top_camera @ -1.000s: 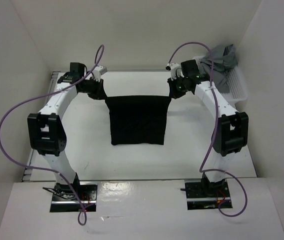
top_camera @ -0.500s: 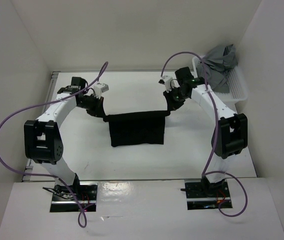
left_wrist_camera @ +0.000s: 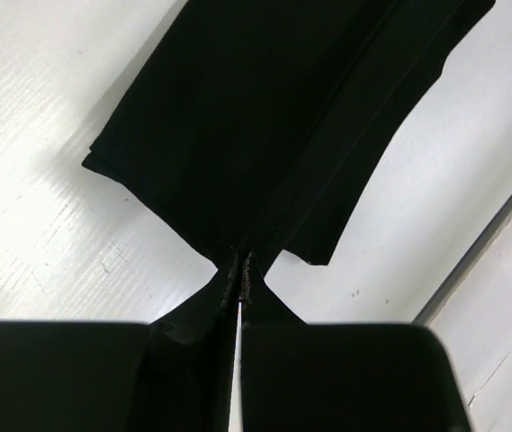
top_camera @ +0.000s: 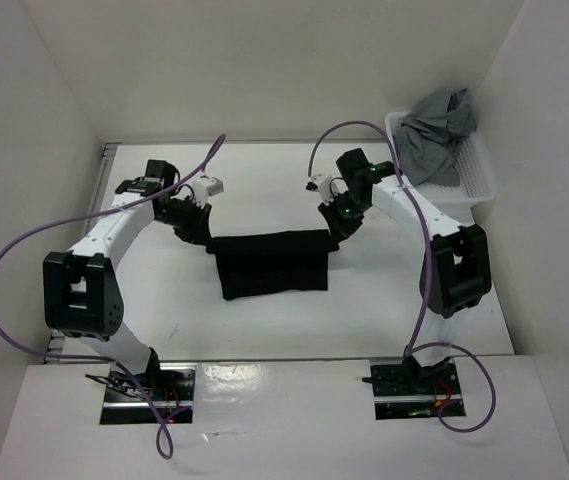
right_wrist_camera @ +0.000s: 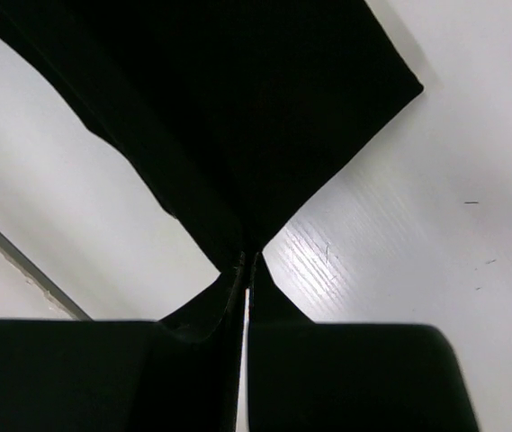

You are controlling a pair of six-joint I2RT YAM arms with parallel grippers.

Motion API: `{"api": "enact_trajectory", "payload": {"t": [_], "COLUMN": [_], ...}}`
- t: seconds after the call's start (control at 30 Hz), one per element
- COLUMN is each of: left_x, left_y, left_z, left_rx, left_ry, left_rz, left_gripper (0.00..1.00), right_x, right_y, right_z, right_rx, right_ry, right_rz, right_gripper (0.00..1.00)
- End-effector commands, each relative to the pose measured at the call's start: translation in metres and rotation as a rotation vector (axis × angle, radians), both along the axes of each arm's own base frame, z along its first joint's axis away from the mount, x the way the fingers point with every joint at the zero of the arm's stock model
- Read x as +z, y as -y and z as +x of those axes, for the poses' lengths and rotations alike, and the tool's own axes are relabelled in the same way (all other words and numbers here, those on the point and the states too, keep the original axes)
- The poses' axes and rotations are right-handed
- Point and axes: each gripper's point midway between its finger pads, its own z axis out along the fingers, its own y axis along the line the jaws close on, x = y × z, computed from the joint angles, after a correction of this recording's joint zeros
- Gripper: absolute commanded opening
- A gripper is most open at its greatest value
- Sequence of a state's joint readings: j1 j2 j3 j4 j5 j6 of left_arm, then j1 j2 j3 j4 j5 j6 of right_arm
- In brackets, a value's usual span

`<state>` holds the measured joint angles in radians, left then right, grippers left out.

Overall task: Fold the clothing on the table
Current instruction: Fold the skirt

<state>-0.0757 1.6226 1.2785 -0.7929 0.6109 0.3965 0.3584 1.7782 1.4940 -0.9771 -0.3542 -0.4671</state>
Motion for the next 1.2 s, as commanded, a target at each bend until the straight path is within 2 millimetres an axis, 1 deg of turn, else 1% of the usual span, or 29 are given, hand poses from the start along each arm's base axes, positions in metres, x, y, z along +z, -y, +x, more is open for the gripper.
{"api": "enact_trajectory", "payload": {"t": [0.0,0.07,0.1,0.17,0.23,0.27,0.3,0.33,0.37,0.4,0.47,0.53,0.6,0.73,0.77,0.8,0.83,0.87,0.9,0.97,1.03,1.07,1.1,1.17], "left_x": [0.005,0.007,0.007,0.006,0.009,0.006,0.009,0.009,0.006,0.008,0.005,0.007,0.004,0.005,0.004,0.008,0.007,0.007,0.006,0.008,0.005,0.005,0.004,0.006], "left_y": [0.003,0.006,0.008,0.008,0.009,0.009,0.009,0.009,0.008,0.008,0.006,0.006,0.004,0.003,0.002,0.002,0.002,0.001,0.001,-0.001,-0.005,-0.007,-0.009,-0.009], "left_z": [-0.015,-0.019,-0.024,-0.026,-0.033,-0.035,-0.037,-0.037,-0.039,-0.041,-0.043,-0.043,-0.045,-0.051,-0.054,-0.054,-0.056,-0.058,-0.061,-0.064,-0.065,-0.067,-0.067,-0.067], "left_rx": [-0.056,-0.076,-0.092,-0.092,-0.111,-0.111,-0.119,-0.119,-0.126,-0.126,-0.123,-0.130,-0.127,-0.143,-0.150,-0.149,-0.157,-0.164,-0.164,-0.170,-0.163,-0.161,-0.158,-0.157], "left_ry": [0.013,0.018,0.013,0.004,0.012,0.003,0.011,0.011,0.007,0.007,-0.001,0.013,0.005,0.007,0.012,0.024,0.019,0.025,0.014,0.018,0.017,0.019,0.019,0.028], "left_rz": [0.010,0.012,0.015,0.016,0.018,0.019,0.021,0.021,0.024,0.024,0.033,0.034,0.045,0.050,0.052,0.051,0.053,0.055,0.056,0.067,0.090,0.099,0.110,0.109], "left_gripper": [0.03,0.03,0.03,0.03,0.03,0.03,0.03,0.03,0.04,0.04,0.04,0.04,0.08,0.20,0.26,0.29,0.31,0.34,0.38,0.38,0.38,0.38,0.38,0.38], "right_x": [-0.007,-0.007,-0.007,-0.008,-0.008,-0.008,-0.008,-0.011,-0.011,-0.012,-0.012,-0.014,-0.014,-0.016,-0.019,-0.018,-0.019,-0.018,-0.023,-0.022,-0.027,-0.025,-0.027,-0.030], "right_y": [0.006,0.009,0.009,0.010,0.013,0.011,0.013,0.010,0.011,0.009,0.011,0.007,0.003,0.003,0.001,0.002,0.000,0.001,0.004,0.003,0.005,0.005,0.008,0.008], "right_z": [-0.012,-0.011,-0.011,-0.010,-0.015,-0.015,-0.021,-0.025,-0.027,-0.032,-0.034,-0.041,-0.047,-0.055,-0.060,-0.062,-0.064,-0.067,-0.072,-0.079,-0.084,-0.091,-0.096,-0.108], "right_rx": [0.019,0.025,0.025,0.031,0.041,0.053,0.054,0.075,0.087,0.098,0.106,0.121,0.151,0.170,0.183,0.183,0.205,0.205,0.217,0.230,0.254,0.265,0.276,0.312], "right_ry": [-0.042,-0.034,-0.034,-0.027,-0.043,-0.042,-0.065,-0.081,-0.086,-0.099,-0.104,-0.124,-0.133,-0.155,-0.166,-0.176,-0.171,-0.185,-0.210,-0.231,-0.263,-0.287,-0.304,-0.343], "right_rz": [-0.036,-0.048,-0.048,-0.058,-0.066,-0.058,-0.066,-0.065,-0.069,-0.074,-0.078,-0.076,-0.083,-0.093,-0.098,-0.102,-0.103,-0.109,-0.120,-0.129,-0.133,-0.143,-0.150,-0.169], "right_gripper": [0.00,0.00,0.00,0.00,0.00,0.00,0.00,0.00,0.00,0.00,0.00,0.00,0.00,0.01,0.05,0.07,0.08,0.12,0.13,0.13,0.18,0.20,0.28,0.38]}}
